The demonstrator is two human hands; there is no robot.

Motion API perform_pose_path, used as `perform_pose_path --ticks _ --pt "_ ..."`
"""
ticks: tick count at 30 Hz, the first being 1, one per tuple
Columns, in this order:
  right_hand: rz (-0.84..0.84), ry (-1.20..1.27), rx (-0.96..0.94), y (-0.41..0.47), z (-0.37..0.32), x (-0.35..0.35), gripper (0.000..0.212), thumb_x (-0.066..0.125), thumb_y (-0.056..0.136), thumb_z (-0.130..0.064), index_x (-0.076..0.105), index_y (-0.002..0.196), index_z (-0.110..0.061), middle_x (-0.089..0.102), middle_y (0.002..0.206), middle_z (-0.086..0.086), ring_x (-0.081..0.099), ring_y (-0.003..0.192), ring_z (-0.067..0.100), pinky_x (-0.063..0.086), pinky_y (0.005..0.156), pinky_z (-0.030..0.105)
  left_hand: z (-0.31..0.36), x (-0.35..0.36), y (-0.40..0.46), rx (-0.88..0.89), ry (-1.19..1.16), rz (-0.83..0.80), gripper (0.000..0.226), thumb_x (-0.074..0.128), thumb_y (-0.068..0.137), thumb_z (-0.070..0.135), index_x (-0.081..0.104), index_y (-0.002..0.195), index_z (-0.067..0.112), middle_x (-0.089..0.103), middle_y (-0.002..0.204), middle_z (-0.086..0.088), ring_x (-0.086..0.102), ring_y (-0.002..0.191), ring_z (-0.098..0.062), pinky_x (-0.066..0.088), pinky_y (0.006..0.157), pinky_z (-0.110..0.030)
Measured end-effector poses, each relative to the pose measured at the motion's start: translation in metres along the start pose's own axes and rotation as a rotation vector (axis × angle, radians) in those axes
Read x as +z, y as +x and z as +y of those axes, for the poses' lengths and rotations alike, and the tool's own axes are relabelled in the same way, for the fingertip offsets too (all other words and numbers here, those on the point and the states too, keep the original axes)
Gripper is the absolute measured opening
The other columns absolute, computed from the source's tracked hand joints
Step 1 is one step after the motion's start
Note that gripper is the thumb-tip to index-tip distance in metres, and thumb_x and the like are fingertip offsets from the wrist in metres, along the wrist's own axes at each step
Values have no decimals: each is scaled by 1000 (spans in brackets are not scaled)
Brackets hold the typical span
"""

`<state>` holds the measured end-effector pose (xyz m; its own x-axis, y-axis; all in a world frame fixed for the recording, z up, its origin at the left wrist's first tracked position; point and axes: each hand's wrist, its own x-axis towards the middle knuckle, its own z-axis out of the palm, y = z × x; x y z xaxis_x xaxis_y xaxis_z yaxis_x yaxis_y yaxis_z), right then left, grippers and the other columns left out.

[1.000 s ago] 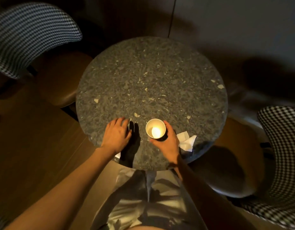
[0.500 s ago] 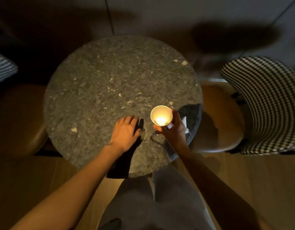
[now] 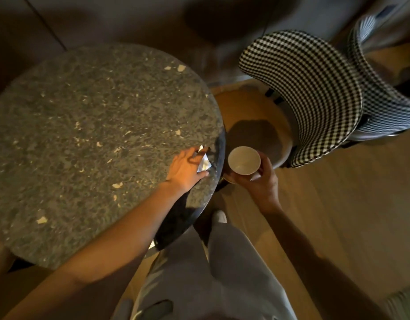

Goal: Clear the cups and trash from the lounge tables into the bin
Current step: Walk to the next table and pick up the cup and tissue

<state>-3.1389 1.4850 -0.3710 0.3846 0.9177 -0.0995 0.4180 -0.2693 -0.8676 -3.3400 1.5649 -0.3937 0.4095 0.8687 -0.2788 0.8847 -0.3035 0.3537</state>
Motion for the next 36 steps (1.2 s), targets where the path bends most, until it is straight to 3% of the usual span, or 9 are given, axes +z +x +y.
perform_pose_path --ticks 4,9,15,19,24,27,30,33,36 --pt "-5 -45 -4 10 16 -12 75 90 60 -31 53 124 -18 58 115 -14 56 102 -3 46 75 7 11 9 12 -53 84 -60 66 57 89 43 27 146 29 35 146 -6 34 130 -30 35 102 -41" --pt "-7 -48 -17 15 29 -24 74 88 62 -33 52 125 -21 56 117 -15 58 107 9 53 79 27 18 20 14 -110 87 76 49 57 89 26 45 137 24 51 132 -4 41 123 -25 43 92 -37" --pt "20 -48 -13 11 30 -29 71 90 62 -29 55 122 -15 59 113 -12 59 103 9 50 76 16 7 21 2 -216 7 152 57 59 88 22 38 140 18 59 123 -12 55 113 -31 48 84 -40" --pt "56 -24 -3 -10 22 -26 69 88 63 -32 55 122 -19 60 116 -11 60 106 9 56 80 31 -7 19 -12 -246 -126 192 54 60 85 17 44 137 17 62 121 -15 60 105 -36 48 81 -43" --pt "154 -13 20 -51 11 -16 68 87 66 -34 55 123 -17 63 119 -2 61 107 11 55 82 36 -9 3 -33 -102 -428 292 54 68 81 16 51 132 19 68 110 -13 65 95 -31 51 78 -40" --pt "207 21 58 -75 4 -13 68 88 66 -26 55 124 -15 63 117 -3 60 104 3 52 82 20 2 -15 -47 22 -461 360 63 74 78 18 45 134 18 68 102 -15 67 85 -32 54 71 -42" --pt "264 67 97 -95 -3 -17 65 88 65 -25 55 121 -20 61 109 -15 58 99 -9 47 76 10 24 -31 -62 137 -613 341 64 74 79 15 43 135 14 64 112 -17 64 95 -30 53 82 -37" --pt "327 112 124 -111 -9 -32 67 87 65 -27 55 123 -20 61 110 -17 59 99 -6 50 78 15 52 -35 -73 299 -628 381 58 75 75 15 51 127 12 67 102 -13 65 84 -26 47 71 -18" --pt "404 125 129 -124 -12 -55 67 88 64 -27 54 122 -23 62 111 -16 59 101 0 52 83 25 89 -39 -85 449 -637 376 49 74 73 16 57 118 10 67 103 -7 62 86 -16 46 72 -15"
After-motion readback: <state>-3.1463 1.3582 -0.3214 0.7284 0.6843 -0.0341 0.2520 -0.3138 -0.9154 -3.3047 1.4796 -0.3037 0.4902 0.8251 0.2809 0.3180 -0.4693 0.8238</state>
